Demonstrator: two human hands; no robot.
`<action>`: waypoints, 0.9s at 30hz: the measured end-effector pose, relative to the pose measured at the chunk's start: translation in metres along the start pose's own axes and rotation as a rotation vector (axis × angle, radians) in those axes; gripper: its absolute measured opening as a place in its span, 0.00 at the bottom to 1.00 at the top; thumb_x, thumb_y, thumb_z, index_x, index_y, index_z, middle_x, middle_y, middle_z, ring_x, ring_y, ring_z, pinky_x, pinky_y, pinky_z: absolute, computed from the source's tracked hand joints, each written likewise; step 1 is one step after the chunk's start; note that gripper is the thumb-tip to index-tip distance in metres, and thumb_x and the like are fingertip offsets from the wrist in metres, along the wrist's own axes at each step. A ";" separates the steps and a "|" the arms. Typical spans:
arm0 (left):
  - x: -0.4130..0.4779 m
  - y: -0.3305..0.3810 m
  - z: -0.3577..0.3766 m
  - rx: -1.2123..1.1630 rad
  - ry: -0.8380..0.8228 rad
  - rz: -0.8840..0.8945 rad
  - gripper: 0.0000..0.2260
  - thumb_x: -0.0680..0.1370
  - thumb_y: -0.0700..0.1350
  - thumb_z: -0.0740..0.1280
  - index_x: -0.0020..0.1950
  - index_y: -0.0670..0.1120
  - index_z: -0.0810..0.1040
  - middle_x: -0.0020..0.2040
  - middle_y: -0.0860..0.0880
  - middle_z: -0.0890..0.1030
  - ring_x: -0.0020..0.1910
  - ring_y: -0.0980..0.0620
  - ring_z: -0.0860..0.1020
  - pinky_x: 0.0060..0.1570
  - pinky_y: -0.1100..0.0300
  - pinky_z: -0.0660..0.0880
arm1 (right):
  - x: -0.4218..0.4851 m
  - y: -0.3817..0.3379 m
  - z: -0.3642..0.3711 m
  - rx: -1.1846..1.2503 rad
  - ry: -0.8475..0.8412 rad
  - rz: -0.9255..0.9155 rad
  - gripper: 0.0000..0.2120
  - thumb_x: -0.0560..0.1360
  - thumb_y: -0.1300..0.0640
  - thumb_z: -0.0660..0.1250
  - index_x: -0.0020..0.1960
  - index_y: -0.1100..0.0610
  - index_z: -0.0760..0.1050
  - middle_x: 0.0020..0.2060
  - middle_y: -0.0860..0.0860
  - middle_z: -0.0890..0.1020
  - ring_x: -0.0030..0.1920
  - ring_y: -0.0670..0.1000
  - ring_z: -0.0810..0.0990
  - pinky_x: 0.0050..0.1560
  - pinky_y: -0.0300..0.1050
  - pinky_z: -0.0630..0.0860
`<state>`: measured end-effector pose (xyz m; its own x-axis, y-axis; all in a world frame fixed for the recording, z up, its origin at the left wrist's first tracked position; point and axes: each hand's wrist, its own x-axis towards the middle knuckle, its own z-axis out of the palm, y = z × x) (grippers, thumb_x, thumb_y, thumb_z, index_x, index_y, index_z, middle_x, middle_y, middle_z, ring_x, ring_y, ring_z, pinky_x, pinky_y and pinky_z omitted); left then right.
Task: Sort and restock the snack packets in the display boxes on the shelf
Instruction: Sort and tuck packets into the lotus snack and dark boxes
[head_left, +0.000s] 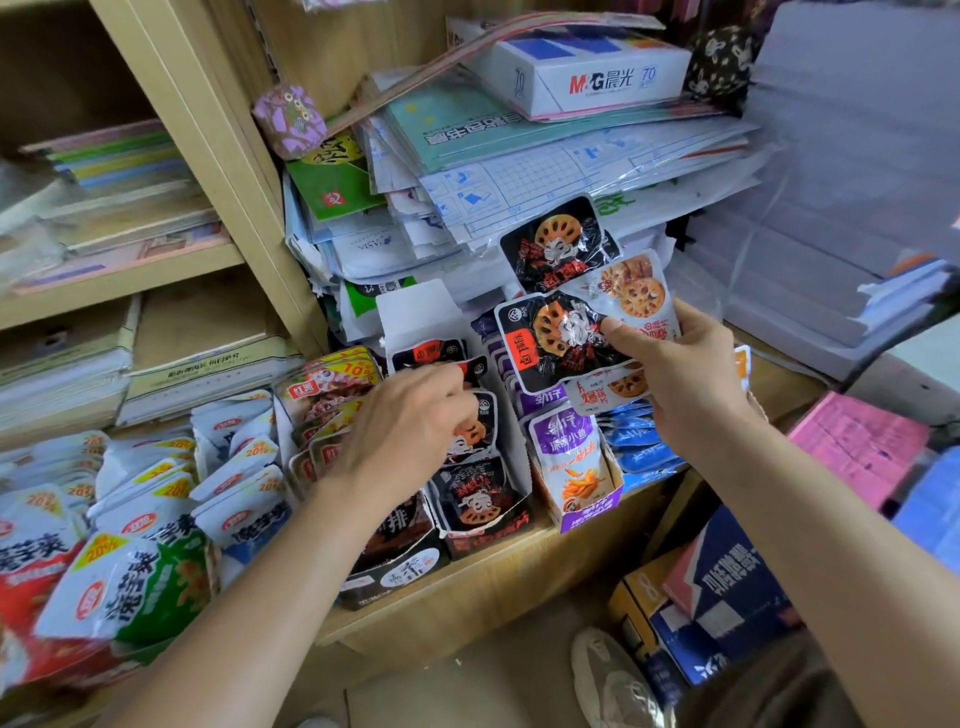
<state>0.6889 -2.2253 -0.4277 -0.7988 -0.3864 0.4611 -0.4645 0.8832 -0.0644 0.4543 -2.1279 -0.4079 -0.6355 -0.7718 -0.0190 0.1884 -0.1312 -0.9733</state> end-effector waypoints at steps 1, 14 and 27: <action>-0.001 0.003 0.000 -0.025 -0.064 0.010 0.10 0.70 0.30 0.73 0.42 0.45 0.82 0.37 0.50 0.77 0.36 0.47 0.76 0.31 0.55 0.74 | 0.000 0.000 0.000 0.001 0.001 0.004 0.14 0.76 0.61 0.74 0.60 0.56 0.80 0.51 0.50 0.87 0.49 0.54 0.87 0.47 0.55 0.84; 0.027 -0.009 0.006 -0.395 -0.810 0.127 0.19 0.80 0.59 0.66 0.70 0.56 0.77 0.63 0.57 0.78 0.63 0.55 0.69 0.65 0.55 0.69 | -0.009 0.007 -0.002 -0.071 0.028 -0.028 0.08 0.75 0.63 0.74 0.53 0.54 0.82 0.50 0.54 0.87 0.50 0.57 0.86 0.47 0.56 0.84; 0.024 -0.007 0.022 -0.321 -1.165 0.135 0.25 0.74 0.74 0.57 0.69 0.68 0.68 0.64 0.51 0.70 0.72 0.41 0.55 0.74 0.42 0.53 | -0.020 0.019 0.011 -0.204 -0.001 -0.160 0.08 0.76 0.64 0.74 0.54 0.56 0.82 0.49 0.57 0.87 0.50 0.63 0.85 0.50 0.68 0.82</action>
<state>0.6648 -2.2469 -0.4352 -0.7754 -0.1474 -0.6141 -0.3667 0.8968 0.2477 0.4788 -2.1216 -0.4236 -0.6442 -0.7520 0.1395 -0.0700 -0.1236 -0.9899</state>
